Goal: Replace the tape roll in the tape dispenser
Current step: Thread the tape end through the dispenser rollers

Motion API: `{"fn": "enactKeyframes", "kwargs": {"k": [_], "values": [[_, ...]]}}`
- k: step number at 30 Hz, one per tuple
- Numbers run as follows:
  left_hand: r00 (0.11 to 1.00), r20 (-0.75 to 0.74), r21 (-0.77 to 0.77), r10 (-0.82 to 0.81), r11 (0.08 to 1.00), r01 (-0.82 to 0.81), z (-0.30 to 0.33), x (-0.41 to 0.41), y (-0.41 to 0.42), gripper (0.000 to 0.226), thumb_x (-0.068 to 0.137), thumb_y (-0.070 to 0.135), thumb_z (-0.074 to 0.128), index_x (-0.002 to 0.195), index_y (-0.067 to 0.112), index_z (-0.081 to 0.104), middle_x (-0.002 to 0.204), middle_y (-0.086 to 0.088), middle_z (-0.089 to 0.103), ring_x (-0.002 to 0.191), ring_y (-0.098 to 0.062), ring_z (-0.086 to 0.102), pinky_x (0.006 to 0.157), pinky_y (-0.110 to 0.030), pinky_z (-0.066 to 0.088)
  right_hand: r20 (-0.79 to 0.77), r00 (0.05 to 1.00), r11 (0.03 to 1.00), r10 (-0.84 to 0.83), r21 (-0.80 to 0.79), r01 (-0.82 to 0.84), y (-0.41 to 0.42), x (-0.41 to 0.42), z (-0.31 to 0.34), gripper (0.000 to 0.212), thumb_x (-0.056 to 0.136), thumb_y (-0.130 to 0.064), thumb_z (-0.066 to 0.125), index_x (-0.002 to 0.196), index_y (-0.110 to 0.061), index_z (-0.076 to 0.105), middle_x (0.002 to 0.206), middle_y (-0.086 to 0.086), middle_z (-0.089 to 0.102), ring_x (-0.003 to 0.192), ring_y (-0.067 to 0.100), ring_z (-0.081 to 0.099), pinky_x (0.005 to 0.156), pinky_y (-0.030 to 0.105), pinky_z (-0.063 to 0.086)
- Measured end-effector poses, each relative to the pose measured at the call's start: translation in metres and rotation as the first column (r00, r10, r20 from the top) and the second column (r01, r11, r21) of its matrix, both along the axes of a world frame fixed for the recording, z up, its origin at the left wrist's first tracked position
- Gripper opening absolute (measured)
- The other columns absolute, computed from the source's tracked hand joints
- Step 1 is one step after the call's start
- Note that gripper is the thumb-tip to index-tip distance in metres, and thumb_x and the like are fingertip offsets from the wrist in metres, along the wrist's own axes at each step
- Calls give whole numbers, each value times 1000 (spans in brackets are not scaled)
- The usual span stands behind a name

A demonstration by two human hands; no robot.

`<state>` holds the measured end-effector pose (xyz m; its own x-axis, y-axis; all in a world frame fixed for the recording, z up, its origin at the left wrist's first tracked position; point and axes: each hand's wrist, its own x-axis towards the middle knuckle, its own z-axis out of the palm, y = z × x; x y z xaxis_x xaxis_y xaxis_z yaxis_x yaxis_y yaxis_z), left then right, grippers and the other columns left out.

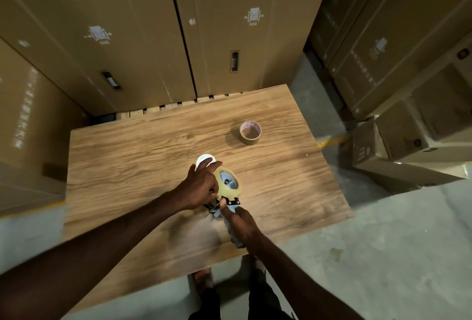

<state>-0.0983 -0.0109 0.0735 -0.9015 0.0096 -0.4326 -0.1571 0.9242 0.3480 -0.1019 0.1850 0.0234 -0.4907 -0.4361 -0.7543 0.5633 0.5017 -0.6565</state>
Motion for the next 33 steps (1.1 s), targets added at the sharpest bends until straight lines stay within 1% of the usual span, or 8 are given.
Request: {"fn": "enactKeyframes", "kwargs": {"k": [4,7,9,13,15,18,23,33], "values": [[998,-48,16,39,999,-38,7,12,-20,10,74,29,73,72,20,74,160,-7,38,154,-29,20,116,-50,31,-46,998,999,-36,-4,36,5,-6,-1,62,88,-86,57,82,-27,76,53,-6,44,36,9,39,40,18,33],[994,-29,102,106,989,-102,14,15,-34,9,78,15,72,73,11,78,122,-9,72,150,-22,30,101,-19,29,-34,999,999,-32,8,32,12,-18,-1,74,86,-87,57,91,-16,76,55,-4,43,37,10,38,41,18,33],[996,-14,123,88,989,-86,16,14,-34,13,81,10,69,74,4,77,108,-11,76,148,-16,33,90,-12,26,-45,999,1000,-9,5,10,11,-23,0,81,84,-88,57,93,-9,72,55,-5,44,39,10,38,41,20,33],[999,-25,134,45,990,-42,22,19,-33,13,79,14,66,71,6,72,116,-13,68,131,-22,53,94,-32,48,-71,997,999,27,28,-25,10,-27,0,79,85,-87,58,92,-9,73,54,-5,44,39,10,38,41,19,33],[999,-6,168,31,985,-30,21,23,-37,15,75,19,63,70,6,70,106,-13,68,105,-28,65,85,-46,53,-100,993,996,68,65,-62,13,-26,1,73,85,-86,59,81,-14,69,51,-5,45,36,9,39,40,20,33],[1000,15,181,7,984,-10,15,31,-44,28,74,35,56,76,11,70,89,-6,73,85,-24,68,78,-48,54,-140,983,989,122,102,-108,20,-28,2,65,85,-86,61,75,-22,61,52,-3,48,37,10,42,40,21,36],[1000,8,164,-28,986,26,13,33,-45,19,85,30,65,86,11,66,93,-4,66,86,-23,63,79,-47,52,-192,957,971,219,141,-194,26,-39,3,68,87,-84,59,83,-17,71,47,-10,52,36,2,44,41,22,38],[993,-31,167,-111,979,114,6,33,-39,16,88,29,68,87,14,64,96,-1,62,88,-19,61,78,-42,52,-163,930,943,330,95,-318,44,-57,9,47,97,-65,66,88,-20,75,52,-8,48,35,5,39,35,18,35]]}}
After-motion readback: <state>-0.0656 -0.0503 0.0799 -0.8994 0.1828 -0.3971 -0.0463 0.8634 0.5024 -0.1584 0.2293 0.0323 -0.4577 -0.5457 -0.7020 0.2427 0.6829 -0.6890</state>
